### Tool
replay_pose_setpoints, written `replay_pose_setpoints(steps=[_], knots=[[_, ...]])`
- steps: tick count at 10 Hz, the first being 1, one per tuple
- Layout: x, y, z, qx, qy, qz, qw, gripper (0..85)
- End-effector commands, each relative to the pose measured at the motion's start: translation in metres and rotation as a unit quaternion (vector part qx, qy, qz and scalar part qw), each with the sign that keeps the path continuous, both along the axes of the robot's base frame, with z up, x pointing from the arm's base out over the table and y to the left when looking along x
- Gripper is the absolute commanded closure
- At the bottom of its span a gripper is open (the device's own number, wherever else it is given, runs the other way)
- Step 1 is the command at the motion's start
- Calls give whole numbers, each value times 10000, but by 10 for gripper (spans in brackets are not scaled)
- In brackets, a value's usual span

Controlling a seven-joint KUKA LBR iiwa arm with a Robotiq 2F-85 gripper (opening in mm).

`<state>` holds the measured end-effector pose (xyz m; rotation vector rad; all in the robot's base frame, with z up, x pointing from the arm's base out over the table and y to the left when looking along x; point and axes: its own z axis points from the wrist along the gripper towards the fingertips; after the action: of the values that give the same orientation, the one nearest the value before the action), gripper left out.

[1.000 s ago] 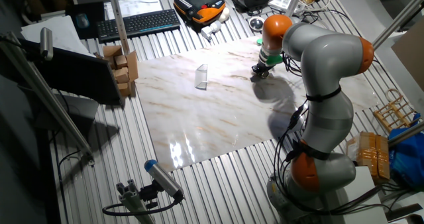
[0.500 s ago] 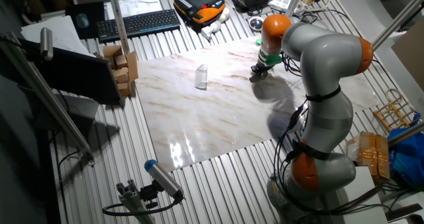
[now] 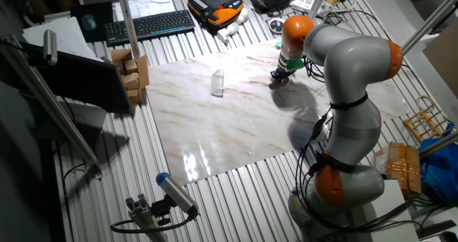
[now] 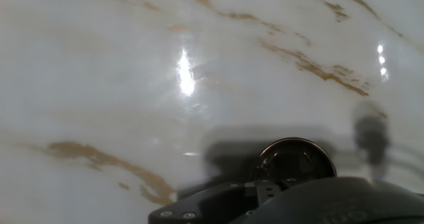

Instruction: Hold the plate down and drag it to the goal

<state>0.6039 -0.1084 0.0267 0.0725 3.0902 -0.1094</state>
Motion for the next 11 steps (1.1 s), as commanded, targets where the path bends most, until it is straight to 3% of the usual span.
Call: replay_pose_setpoints(steps=[1,11], knots=[[-2,9,1,0,2,-1,10000,850],[-26,182,-3,-42,17,-94,9999,850]])
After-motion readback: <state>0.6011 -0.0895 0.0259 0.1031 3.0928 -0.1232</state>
